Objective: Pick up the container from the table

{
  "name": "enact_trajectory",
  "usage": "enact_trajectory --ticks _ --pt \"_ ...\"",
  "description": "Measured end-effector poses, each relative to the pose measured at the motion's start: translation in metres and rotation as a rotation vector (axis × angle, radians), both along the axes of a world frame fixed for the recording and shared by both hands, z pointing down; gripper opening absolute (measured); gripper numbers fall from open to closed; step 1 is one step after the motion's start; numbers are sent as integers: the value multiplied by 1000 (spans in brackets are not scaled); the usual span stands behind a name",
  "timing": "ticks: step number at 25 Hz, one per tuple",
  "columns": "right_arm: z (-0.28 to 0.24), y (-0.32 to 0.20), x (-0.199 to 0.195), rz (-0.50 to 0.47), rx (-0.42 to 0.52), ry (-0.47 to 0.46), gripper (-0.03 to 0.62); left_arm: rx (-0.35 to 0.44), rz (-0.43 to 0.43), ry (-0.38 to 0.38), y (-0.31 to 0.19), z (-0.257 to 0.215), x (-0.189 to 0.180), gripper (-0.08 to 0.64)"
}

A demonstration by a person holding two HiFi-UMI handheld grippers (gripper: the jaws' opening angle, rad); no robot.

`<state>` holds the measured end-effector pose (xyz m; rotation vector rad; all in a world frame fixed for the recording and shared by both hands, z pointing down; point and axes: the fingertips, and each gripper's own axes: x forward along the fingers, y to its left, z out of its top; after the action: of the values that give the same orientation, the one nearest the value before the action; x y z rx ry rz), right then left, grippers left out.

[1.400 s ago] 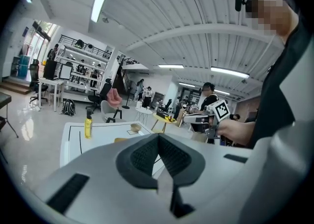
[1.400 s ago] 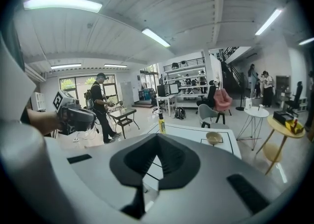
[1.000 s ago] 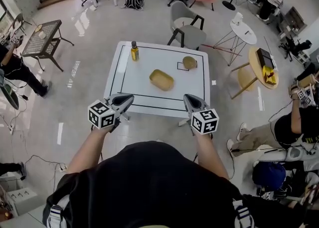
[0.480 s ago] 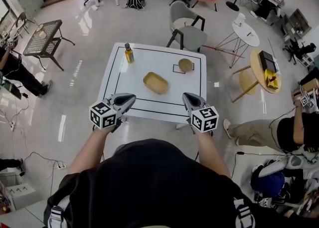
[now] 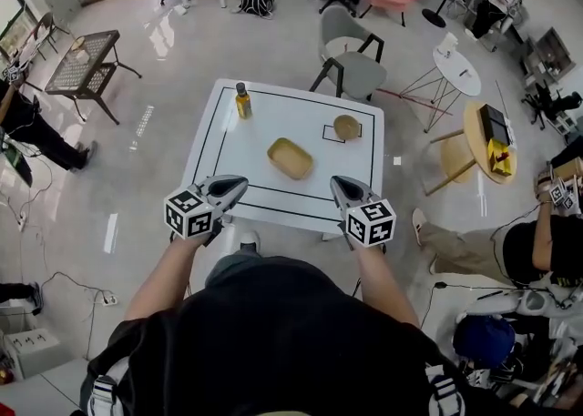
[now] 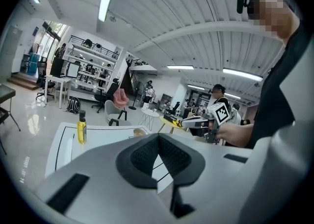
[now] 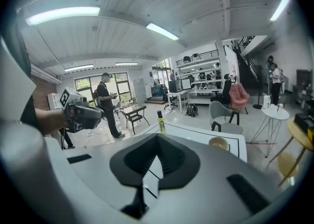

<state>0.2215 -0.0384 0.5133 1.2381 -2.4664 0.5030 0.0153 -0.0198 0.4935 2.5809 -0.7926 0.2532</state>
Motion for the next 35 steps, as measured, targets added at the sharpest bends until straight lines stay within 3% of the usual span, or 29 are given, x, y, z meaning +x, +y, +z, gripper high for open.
enact_trajectory --ticks 13,35 --pt "8 -49 -13 98 -26 12 5 5 96 22 -74 1 -12 6" --pt "22 -103 -62 155 -67 31 5 -22 210 25 -149 14 -42 6"
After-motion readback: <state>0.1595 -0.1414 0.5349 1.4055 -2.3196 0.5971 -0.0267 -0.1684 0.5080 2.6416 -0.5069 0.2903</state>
